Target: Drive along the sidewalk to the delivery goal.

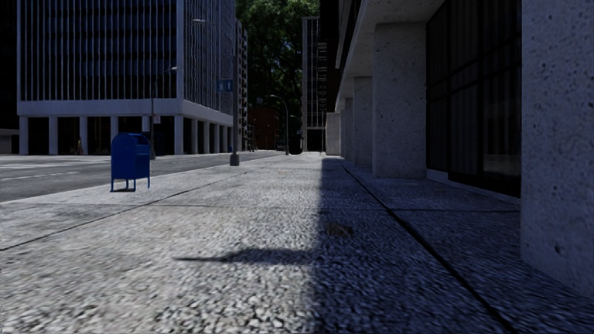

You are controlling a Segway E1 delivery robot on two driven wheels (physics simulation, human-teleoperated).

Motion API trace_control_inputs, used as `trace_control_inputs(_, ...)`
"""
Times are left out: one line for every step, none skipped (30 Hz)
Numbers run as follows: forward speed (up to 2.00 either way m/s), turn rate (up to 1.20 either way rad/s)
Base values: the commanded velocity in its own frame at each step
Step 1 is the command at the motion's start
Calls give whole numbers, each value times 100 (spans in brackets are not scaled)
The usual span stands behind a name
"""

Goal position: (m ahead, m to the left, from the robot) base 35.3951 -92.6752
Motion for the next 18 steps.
trace_control_inputs(200, 0)
trace_control_inputs(200, 0)
trace_control_inputs(200, 0)
trace_control_inputs(200, 0)
trace_control_inputs(200, 0)
trace_control_inputs(200, 0)
trace_control_inputs(200, 0)
trace_control_inputs(200, 0)
trace_control_inputs(200, 0)
trace_control_inputs(200, 0)
trace_control_inputs(200, 0)
trace_control_inputs(200, 0)
trace_control_inputs(200, 0)
trace_control_inputs(200, 0)
trace_control_inputs(200, 0)
trace_control_inputs(200, 0)
trace_control_inputs(200, 0)
trace_control_inputs(200, 0)
